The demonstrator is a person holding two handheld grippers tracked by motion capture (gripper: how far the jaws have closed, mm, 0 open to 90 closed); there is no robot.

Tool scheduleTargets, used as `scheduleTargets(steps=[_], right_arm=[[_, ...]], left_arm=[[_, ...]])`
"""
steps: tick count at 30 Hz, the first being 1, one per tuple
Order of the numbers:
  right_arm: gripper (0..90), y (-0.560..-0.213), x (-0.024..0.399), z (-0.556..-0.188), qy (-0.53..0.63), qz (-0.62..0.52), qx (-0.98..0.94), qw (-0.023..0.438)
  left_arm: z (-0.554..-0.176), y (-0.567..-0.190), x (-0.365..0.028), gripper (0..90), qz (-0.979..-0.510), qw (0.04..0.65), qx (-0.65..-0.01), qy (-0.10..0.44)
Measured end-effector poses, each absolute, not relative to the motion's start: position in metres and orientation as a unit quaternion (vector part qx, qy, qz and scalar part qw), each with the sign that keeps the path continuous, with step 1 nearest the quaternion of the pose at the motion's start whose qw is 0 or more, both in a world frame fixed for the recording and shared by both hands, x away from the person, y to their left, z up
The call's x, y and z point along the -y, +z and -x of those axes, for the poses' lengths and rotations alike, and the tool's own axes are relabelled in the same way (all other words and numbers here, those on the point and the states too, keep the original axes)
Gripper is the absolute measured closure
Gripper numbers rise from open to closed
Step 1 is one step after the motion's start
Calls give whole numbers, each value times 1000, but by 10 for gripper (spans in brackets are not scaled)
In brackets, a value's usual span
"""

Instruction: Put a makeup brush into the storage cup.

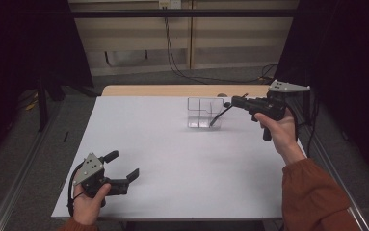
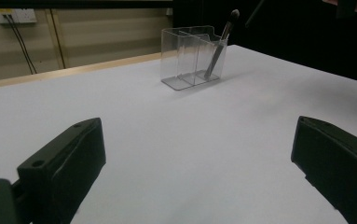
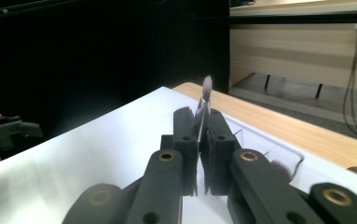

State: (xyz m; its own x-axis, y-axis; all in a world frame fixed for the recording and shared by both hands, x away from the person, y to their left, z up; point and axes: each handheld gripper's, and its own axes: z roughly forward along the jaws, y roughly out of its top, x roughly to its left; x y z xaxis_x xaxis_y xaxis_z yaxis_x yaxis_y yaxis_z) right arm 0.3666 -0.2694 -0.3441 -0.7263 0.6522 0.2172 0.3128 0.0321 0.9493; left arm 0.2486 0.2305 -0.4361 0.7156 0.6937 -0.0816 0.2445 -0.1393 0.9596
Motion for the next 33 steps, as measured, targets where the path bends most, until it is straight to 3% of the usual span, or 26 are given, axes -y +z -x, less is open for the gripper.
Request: scheduleTargets(steps=[13, 33], right_arm=[[854, -330, 276, -387, 597, -354, -699, 171], [854, -350, 268, -413, 561, -385, -705, 200]], left_arm=[[-249, -435, -231, 30, -731, 569, -320, 197], [-249, -435, -232, 31, -731, 569, -321, 198]])
